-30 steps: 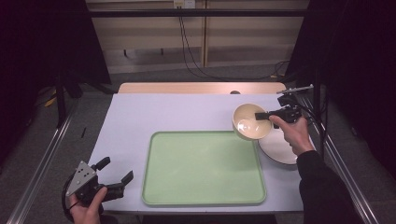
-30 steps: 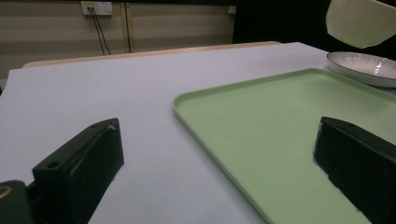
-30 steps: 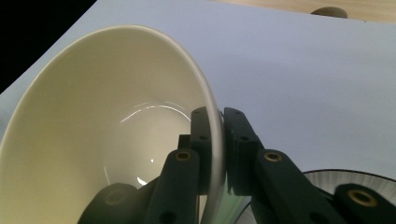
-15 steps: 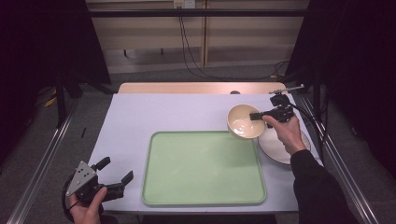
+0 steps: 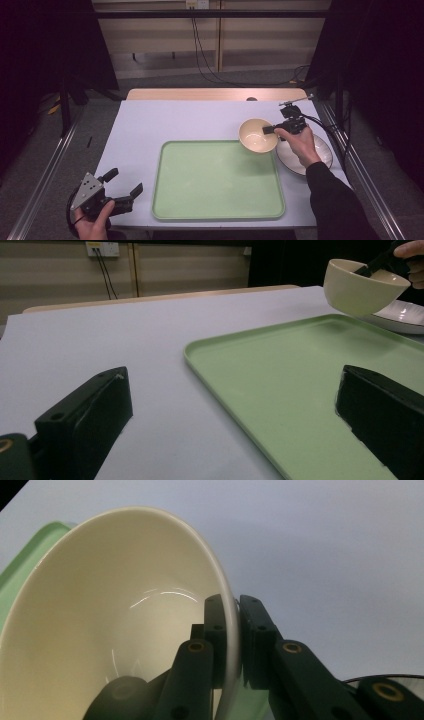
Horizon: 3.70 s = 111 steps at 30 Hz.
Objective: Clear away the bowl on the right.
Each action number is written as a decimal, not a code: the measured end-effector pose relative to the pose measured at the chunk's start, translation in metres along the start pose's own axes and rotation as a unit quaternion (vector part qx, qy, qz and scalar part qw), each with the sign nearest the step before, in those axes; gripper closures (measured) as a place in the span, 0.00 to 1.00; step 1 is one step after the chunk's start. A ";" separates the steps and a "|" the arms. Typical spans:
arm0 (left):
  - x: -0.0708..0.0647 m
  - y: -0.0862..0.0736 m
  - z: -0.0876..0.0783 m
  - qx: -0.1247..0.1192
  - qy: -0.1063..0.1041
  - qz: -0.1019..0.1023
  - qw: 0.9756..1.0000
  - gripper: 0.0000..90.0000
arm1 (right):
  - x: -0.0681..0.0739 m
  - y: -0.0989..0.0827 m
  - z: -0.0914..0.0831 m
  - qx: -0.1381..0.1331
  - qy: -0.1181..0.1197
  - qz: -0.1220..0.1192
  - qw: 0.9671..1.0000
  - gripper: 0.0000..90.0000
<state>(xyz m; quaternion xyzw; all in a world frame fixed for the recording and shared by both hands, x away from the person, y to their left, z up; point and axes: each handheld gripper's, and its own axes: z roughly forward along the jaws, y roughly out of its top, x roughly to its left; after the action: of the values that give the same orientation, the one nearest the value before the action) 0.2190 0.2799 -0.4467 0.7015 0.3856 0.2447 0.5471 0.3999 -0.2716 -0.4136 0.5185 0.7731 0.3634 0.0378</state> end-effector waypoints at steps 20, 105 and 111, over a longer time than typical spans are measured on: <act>-0.001 0.000 0.000 0.002 0.000 -0.001 1.000 0.02 | -0.005 -0.009 0.020 0.048 -0.011 0.007 0.999 0.93; 0.001 0.000 0.000 0.003 0.004 -0.001 1.000 0.02 | -0.004 -0.029 -0.014 -0.113 -0.047 -0.056 0.991 0.05; 0.001 0.000 0.000 0.003 0.002 -0.004 1.000 0.02 | -0.002 -0.037 -0.027 -0.129 -0.047 -0.064 0.988 0.05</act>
<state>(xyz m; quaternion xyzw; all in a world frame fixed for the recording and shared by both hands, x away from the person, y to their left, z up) 0.2191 0.2806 -0.4468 0.7013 0.3899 0.2426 0.5452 0.3608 -0.2947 -0.4171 0.4753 0.7488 0.4317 0.1641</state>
